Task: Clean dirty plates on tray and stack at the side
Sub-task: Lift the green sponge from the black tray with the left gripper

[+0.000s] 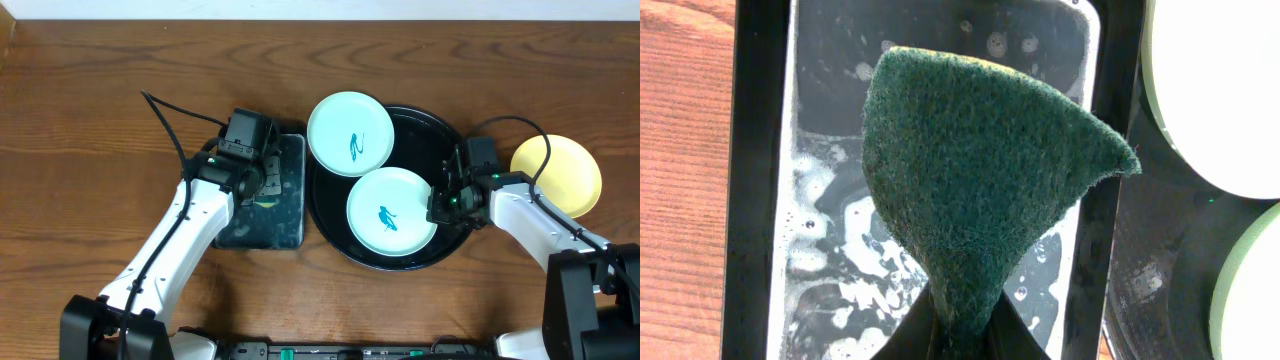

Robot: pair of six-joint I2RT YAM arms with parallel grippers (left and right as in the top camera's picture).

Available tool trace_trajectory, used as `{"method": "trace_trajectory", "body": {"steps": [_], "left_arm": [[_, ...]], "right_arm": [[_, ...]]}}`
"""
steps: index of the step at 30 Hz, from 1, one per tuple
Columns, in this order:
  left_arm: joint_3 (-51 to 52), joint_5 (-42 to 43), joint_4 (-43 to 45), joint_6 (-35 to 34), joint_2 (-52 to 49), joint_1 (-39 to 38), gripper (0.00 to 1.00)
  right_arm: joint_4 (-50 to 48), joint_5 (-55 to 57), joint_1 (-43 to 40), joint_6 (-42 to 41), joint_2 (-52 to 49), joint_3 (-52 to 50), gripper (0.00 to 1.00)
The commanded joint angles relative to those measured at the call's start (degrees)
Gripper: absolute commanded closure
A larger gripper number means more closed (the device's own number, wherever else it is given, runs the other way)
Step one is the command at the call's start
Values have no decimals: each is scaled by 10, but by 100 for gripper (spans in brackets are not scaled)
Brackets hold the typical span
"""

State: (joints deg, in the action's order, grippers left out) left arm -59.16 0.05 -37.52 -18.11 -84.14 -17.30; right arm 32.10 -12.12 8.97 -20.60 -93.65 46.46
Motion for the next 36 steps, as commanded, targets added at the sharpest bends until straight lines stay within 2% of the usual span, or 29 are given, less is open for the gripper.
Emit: {"method": "trace_trajectory", "body": {"steps": [1,27,36], "left_arm": [[-7,-5,-1,5,3,3,92],[-7,-5,10,5,3,3,92],[-7,-92,170,5,3,3,89]], "right_arm": [[6,16,6,-6,-20,-9,99],[6,16,6,-6,-20,-9,99],[7,16,6,-6,-20,-9,99]]}}
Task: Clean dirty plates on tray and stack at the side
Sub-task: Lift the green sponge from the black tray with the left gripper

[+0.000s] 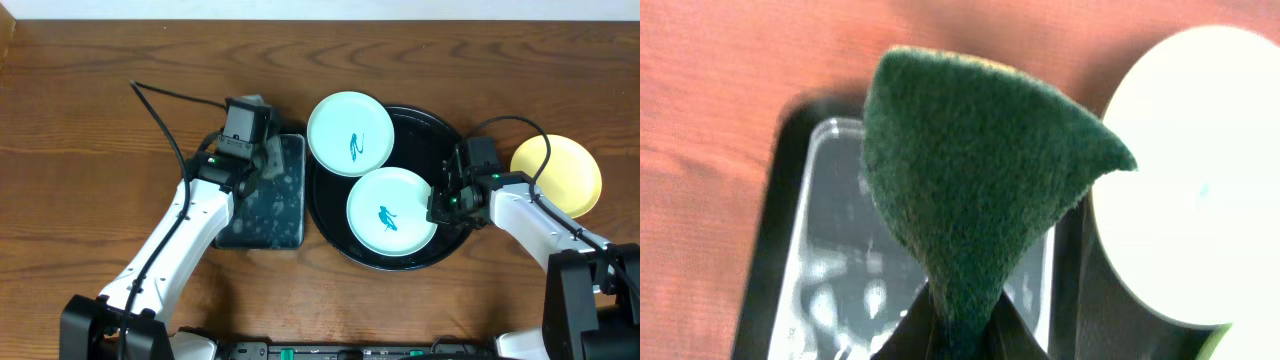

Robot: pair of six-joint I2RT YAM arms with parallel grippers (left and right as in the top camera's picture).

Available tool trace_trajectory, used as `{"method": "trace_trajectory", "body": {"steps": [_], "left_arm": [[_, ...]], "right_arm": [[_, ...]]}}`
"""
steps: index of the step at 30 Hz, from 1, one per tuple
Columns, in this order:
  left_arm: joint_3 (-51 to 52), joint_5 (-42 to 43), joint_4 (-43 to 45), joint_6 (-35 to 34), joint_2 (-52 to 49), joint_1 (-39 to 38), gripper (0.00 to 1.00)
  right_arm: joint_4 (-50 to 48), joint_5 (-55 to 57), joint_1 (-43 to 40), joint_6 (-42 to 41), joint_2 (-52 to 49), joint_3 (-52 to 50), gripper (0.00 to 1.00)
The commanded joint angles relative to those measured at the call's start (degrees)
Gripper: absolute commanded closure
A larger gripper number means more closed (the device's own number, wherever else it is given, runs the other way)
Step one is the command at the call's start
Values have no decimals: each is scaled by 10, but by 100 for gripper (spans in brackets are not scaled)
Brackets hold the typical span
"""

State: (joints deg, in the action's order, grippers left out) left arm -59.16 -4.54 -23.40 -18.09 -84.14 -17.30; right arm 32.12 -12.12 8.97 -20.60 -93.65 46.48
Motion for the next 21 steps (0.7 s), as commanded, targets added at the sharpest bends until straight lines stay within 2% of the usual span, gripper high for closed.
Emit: {"method": "trace_trajectory", "body": {"steps": [1,6,21], "left_arm": [[-7,-46,45,5,3,3,90],[-7,-46,90,5,3,3,90],[-7,-46,89,5,3,3,90]], "right_arm": [[6,16,6,-6,-20,-9,99],[6,16,6,-6,-20,-9,99],[5,16,6,-6,-20,-9,99]]}}
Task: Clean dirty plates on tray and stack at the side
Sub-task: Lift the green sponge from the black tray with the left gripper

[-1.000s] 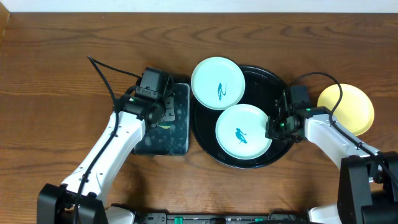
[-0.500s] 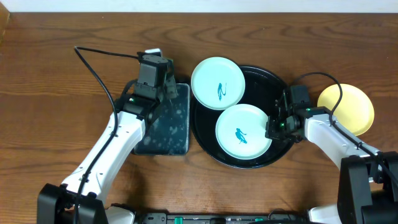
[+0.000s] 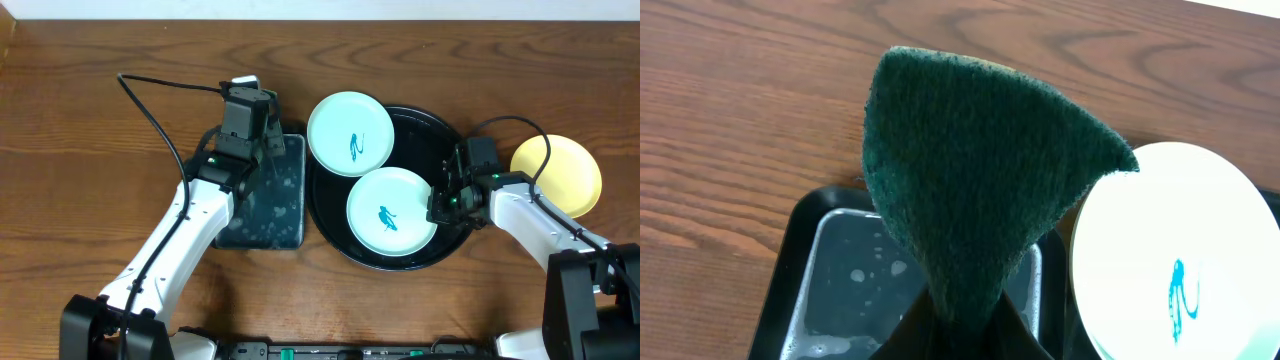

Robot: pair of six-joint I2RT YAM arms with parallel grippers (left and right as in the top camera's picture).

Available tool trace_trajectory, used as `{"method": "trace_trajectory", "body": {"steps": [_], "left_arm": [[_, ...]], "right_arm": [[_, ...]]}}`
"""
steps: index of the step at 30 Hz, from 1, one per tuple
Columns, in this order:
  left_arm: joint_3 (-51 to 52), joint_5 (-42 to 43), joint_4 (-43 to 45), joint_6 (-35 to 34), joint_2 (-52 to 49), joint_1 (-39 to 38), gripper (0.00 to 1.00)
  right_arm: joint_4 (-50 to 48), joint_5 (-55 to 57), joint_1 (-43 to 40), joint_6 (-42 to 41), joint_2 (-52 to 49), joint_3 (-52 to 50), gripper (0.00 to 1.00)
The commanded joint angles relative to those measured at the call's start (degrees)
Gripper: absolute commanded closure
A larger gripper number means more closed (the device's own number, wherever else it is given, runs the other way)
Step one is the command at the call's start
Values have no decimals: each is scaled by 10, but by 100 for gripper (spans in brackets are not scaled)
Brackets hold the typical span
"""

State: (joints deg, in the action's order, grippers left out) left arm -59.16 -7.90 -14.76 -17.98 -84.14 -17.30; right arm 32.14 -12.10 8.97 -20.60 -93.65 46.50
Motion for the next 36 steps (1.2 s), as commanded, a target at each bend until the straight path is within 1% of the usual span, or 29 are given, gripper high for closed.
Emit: {"method": "trace_trajectory", "body": {"steps": [1,19,21,25,30,34,36], "left_arm": [[-7,-12,3,4,3,3,90],[-7,-12,-4,4,3,2,91],[-7,-12,-23,1,2,2,92],[-5,-12,-88,-35,-11,2,92],[5,-11,-155,-64,-58,2,92],[5,4,-181,-62,-88,2,92],[4,23,-182,-43,-86,2,92]], "right_arm": [[4,16,6,-6,-20,-9,99],[4,16,6,-6,-20,-9,99],[4,16,6,-6,-20,-9,99],[4,16,6,-6,-20,-9,99],[4,16,6,-6,-20,-9,99],[4,16,6,-6,-20,-9,99],[4,16,6,-6,-20,-9,99]]}}
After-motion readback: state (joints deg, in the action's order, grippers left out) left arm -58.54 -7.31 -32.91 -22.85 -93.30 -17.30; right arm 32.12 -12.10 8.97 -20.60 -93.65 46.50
